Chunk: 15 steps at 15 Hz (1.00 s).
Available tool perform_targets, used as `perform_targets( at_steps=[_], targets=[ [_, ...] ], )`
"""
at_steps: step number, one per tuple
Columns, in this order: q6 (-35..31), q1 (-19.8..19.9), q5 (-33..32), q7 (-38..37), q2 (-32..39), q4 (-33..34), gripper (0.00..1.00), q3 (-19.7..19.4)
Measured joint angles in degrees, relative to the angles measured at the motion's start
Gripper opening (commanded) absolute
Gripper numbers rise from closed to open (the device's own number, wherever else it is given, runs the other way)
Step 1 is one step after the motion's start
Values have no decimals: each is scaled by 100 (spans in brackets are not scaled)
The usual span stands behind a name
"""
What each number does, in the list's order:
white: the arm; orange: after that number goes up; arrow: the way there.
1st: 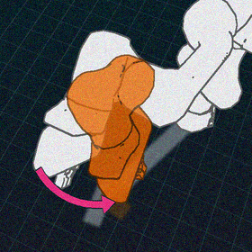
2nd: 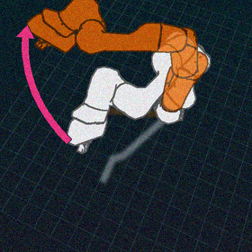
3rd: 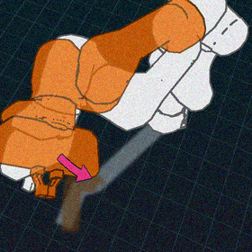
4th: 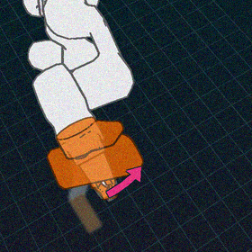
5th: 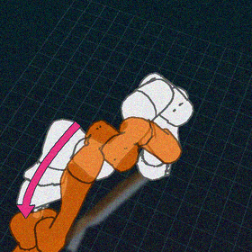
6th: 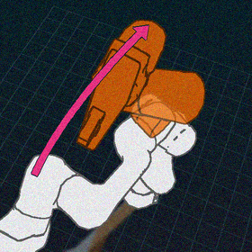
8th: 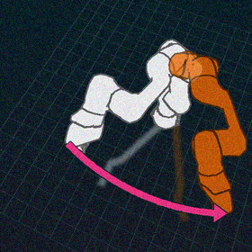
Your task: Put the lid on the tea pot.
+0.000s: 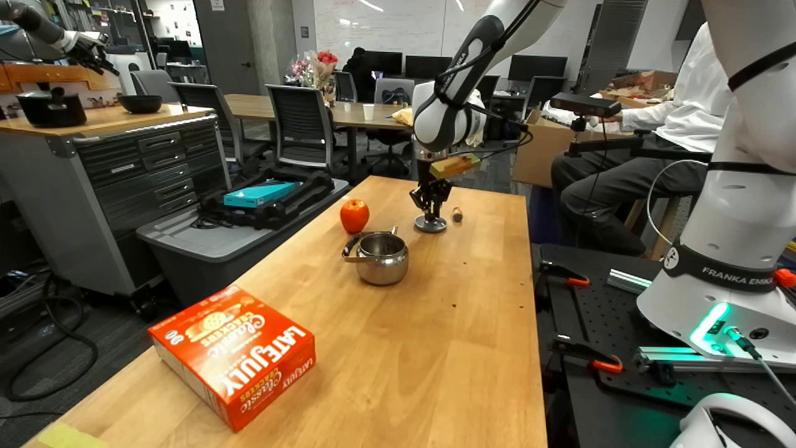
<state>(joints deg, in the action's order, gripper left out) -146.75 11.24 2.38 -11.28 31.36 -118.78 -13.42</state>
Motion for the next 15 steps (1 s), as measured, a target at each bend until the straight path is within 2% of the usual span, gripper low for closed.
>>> perform_targets(
  at_steps=[6,15],
  targets=[
    [-6,-274,-177,-8,-400,-126,7,-6],
    [-5,-639,-589,-47,-1303,-770,7,20]
  ],
)
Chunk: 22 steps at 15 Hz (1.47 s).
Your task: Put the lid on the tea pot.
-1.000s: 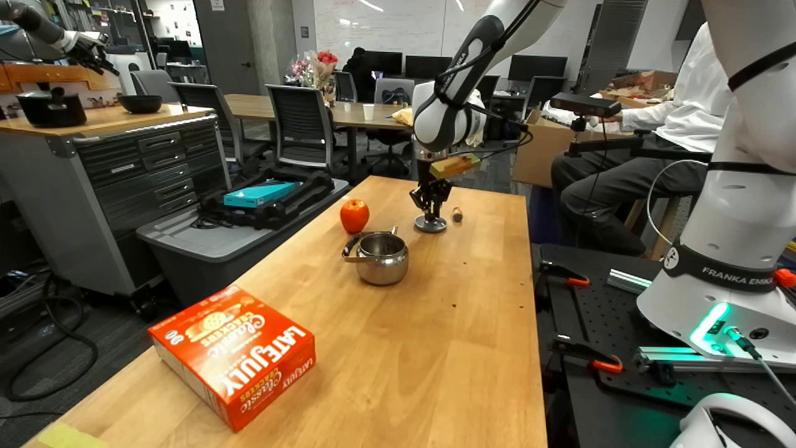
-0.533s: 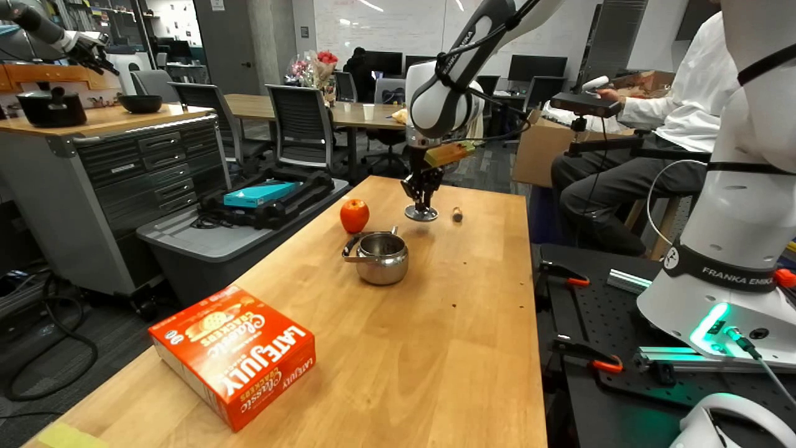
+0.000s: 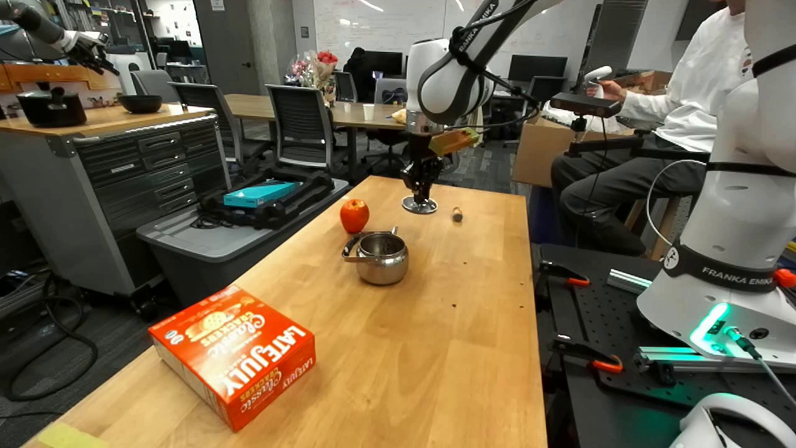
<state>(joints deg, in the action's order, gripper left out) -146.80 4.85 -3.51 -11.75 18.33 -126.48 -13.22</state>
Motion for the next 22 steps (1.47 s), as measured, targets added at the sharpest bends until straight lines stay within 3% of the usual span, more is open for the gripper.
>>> perform_targets(
  at_steps=[10,16,22],
  targets=[
    [168,-282,-4,7,-697,-524,7,600],
    [211,-537,35,8,-756,-572,7,1097],
    [164,-634,84,8,-718,-593,7,1305]
  ],
)
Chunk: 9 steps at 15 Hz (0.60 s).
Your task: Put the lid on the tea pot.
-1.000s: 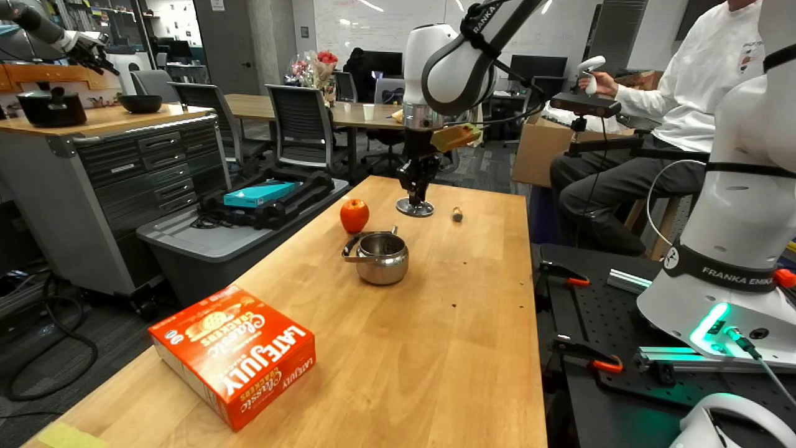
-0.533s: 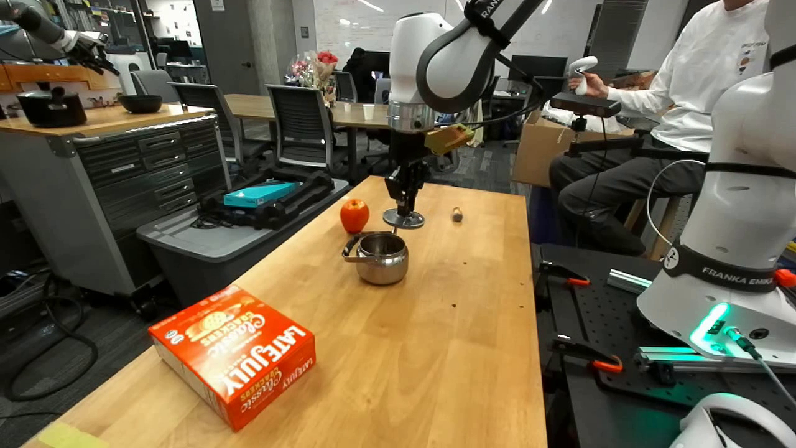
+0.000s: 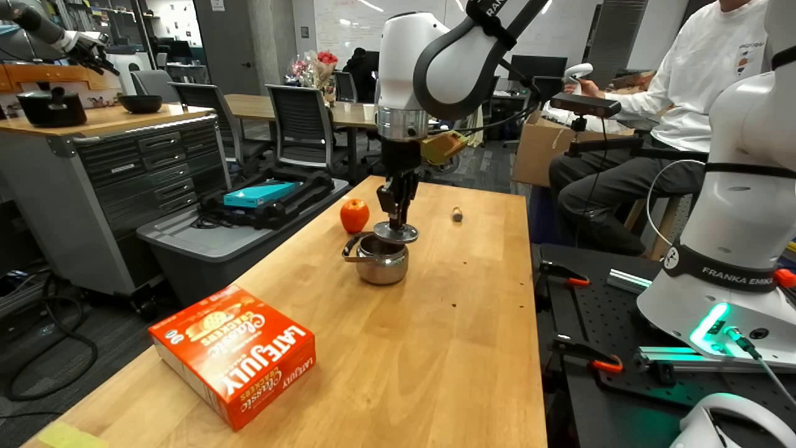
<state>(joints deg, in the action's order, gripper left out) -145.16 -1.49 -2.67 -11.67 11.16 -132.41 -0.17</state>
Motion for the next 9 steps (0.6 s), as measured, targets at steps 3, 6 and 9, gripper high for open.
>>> perform_targets(
  at_steps=[3,6,9],
  targets=[
    [-109,0,29,-5,24,4,7,-1],
    [-266,0,67,-9,45,15,7,-4],
    [-349,0,67,-38,94,44,7,-13]
  ],
)
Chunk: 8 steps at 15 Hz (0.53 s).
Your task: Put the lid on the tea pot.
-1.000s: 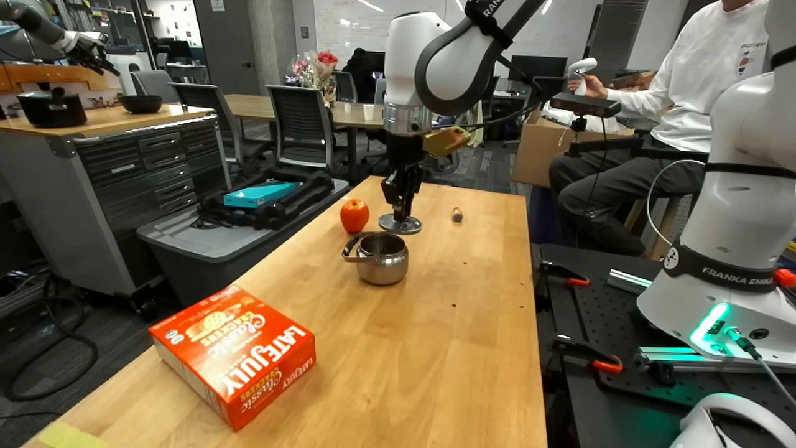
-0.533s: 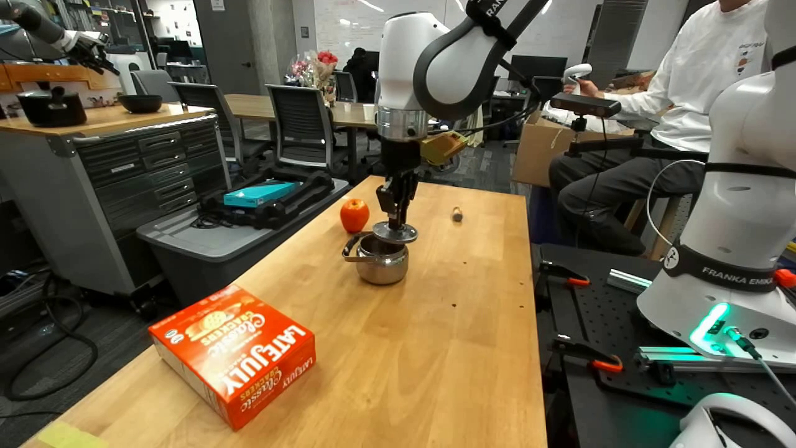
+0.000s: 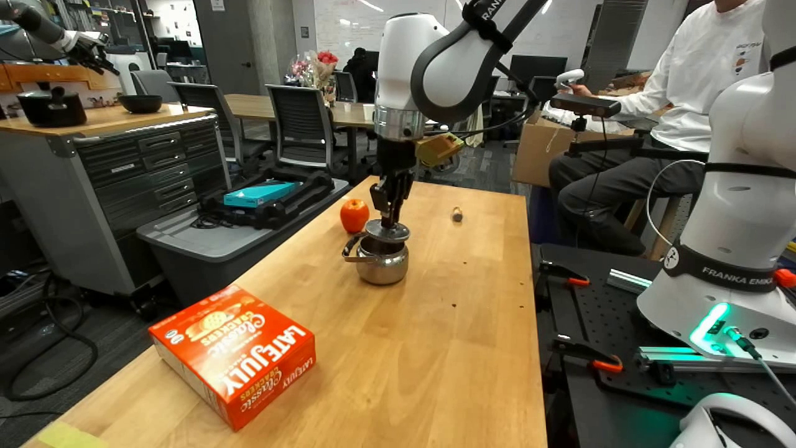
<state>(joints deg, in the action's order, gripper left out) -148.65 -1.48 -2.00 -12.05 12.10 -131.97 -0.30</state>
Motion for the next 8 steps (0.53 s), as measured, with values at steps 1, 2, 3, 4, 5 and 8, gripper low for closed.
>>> perform_targets(
  at_steps=[1,2,3,4,5,8],
  targets=[
    [-16,0,0,-17,24,15,7,-6],
    [-23,0,-1,-34,55,36,7,-15],
    [-24,0,-1,-54,91,63,7,-24],
    [-24,0,-1,-70,137,98,7,-35],
    [-24,0,-1,-90,192,139,7,-45],
    [-25,0,-5,-167,383,276,7,-61]
  ],
)
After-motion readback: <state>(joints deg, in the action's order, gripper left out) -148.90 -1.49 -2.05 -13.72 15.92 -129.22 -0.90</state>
